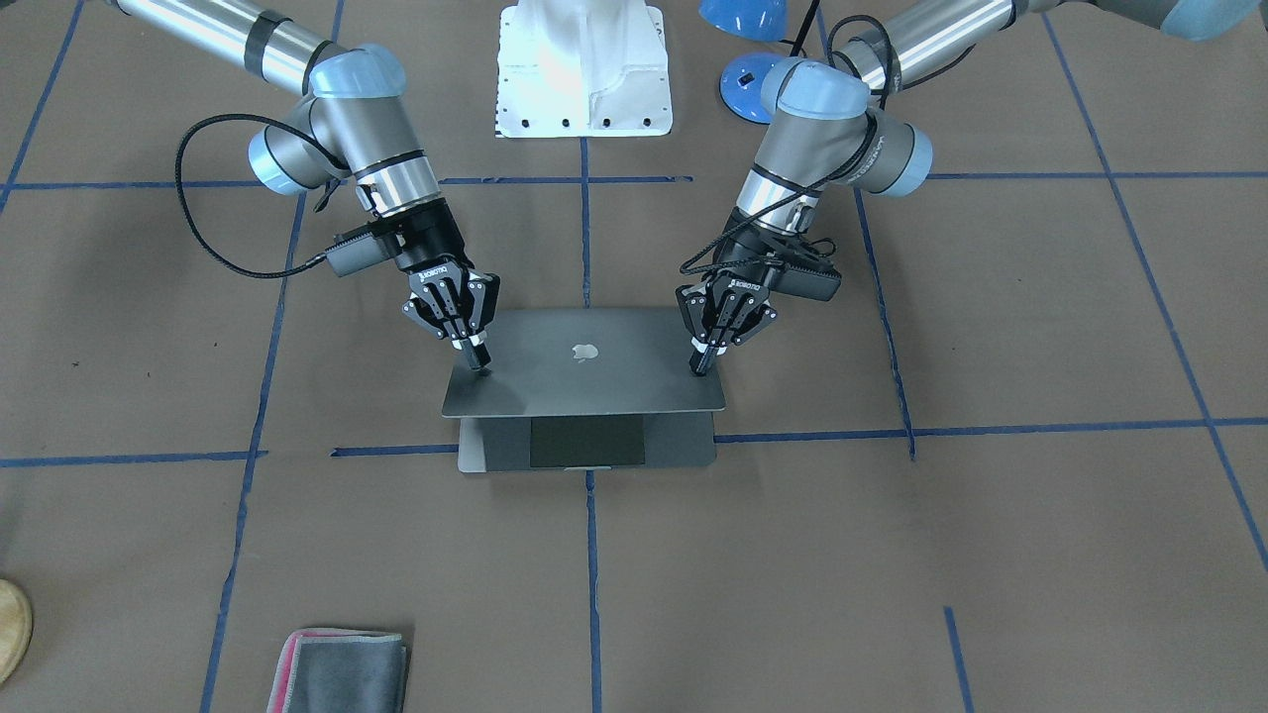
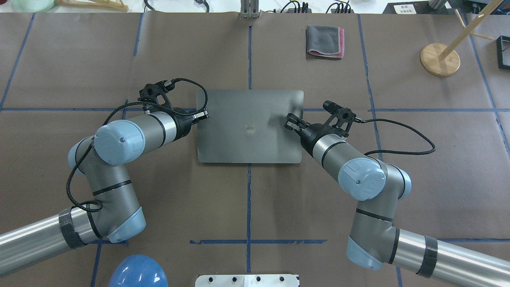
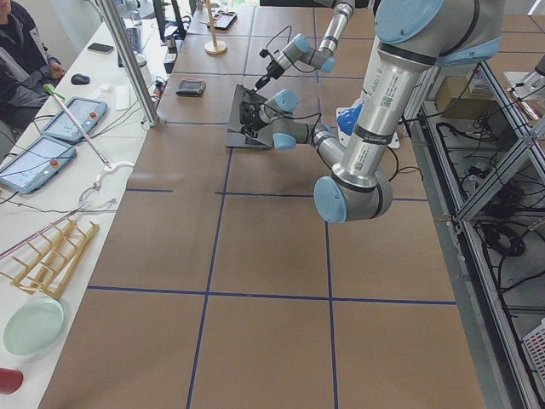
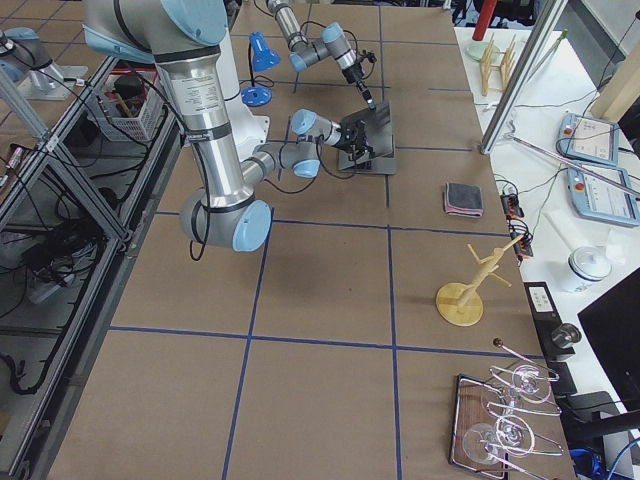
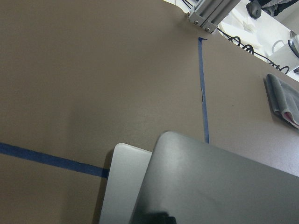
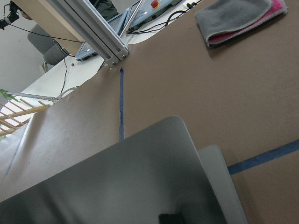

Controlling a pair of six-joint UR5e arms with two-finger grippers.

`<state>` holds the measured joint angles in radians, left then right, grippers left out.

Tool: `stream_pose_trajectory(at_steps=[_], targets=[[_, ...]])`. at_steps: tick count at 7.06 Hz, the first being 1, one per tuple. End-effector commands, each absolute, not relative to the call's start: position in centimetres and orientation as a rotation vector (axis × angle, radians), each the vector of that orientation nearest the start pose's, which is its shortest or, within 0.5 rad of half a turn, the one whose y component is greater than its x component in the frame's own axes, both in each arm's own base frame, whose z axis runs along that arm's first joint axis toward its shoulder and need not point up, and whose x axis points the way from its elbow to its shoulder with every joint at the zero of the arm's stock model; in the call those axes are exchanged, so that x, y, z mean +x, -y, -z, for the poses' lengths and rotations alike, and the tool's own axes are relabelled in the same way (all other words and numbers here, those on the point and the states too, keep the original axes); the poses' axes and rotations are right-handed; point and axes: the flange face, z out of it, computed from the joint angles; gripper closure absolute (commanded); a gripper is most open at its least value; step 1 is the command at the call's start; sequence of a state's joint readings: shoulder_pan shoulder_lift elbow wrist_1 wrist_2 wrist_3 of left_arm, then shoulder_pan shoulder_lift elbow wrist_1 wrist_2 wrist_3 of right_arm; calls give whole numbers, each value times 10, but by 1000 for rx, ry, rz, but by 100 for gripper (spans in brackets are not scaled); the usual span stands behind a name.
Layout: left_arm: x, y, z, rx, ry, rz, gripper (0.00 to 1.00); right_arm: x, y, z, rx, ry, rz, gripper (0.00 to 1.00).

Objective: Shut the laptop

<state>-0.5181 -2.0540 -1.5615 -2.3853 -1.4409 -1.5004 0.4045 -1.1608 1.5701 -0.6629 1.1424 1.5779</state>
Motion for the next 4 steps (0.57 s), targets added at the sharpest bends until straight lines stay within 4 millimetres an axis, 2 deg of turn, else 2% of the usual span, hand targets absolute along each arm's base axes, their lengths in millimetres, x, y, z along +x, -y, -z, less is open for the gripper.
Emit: stream_pose_trajectory(at_steps=[1, 2, 3, 4], targets=[[535, 472, -306, 473, -1162, 465, 100, -542, 422, -339, 595, 1138, -609, 100], [548, 480, -313, 467, -1137, 464, 100, -550, 425, -339, 572, 1087, -592, 100], [551, 481, -314, 481, -1125, 437, 100, -553, 426, -335, 555, 1074, -581, 98], [547, 484, -310, 477, -1133, 428, 98, -549, 435, -326, 505, 1099, -564, 93]])
